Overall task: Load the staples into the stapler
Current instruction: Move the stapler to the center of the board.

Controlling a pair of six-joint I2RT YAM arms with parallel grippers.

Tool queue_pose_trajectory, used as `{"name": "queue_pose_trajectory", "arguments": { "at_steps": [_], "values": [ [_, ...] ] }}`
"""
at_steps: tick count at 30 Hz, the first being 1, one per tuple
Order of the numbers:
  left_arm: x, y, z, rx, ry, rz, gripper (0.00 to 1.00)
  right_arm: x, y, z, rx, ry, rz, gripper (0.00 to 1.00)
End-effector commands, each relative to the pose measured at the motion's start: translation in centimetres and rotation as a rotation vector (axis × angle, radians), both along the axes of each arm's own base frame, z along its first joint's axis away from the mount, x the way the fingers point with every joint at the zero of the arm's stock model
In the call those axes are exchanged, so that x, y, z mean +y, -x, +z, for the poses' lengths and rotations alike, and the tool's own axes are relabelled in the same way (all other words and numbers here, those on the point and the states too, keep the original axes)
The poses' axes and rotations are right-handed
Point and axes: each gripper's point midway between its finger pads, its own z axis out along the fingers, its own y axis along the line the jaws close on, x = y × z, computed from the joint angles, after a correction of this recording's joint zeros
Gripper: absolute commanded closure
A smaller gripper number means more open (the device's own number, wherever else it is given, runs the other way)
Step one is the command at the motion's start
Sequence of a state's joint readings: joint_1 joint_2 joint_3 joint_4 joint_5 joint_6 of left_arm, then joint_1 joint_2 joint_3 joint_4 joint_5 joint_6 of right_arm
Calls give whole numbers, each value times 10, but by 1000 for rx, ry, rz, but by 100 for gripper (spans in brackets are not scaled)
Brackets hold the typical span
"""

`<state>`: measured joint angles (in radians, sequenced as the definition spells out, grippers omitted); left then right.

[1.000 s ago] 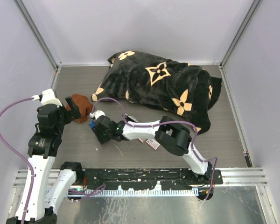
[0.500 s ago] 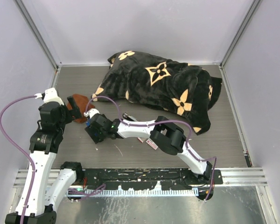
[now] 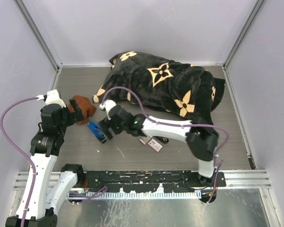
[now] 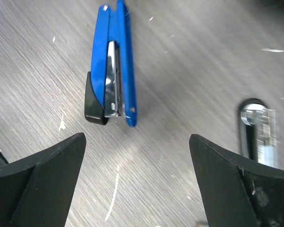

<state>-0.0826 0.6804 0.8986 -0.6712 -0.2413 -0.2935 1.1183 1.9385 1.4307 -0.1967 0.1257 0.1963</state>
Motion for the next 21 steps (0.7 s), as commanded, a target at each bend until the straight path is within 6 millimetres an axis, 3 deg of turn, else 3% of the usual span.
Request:
{"name": "queue_pose_trajectory", "arguments": {
  "at_steps": [1,9,12,15,17,21],
  "values": [
    [-7,-7,10,-49,1,-52,2,-37,-18,72,-88,-148,-61,3],
    [-43,-23,1,-13,99,-214,0,-160,-21,62,-26,-124,-211,3],
    [-64,-31,-4,28,166,-302,4,-198,-17,40,17,-79,-252,3],
    [-77,-39,-3,42,204,-366,5,-230,-15,4,90,-35,-296,8],
    [-85,-45,1,43,218,-408,4,-236,-13,-12,101,-9,-288,16],
    [-94,-53,3,52,245,-445,4,-232,-14,-31,102,15,-239,21]
  ]
}}
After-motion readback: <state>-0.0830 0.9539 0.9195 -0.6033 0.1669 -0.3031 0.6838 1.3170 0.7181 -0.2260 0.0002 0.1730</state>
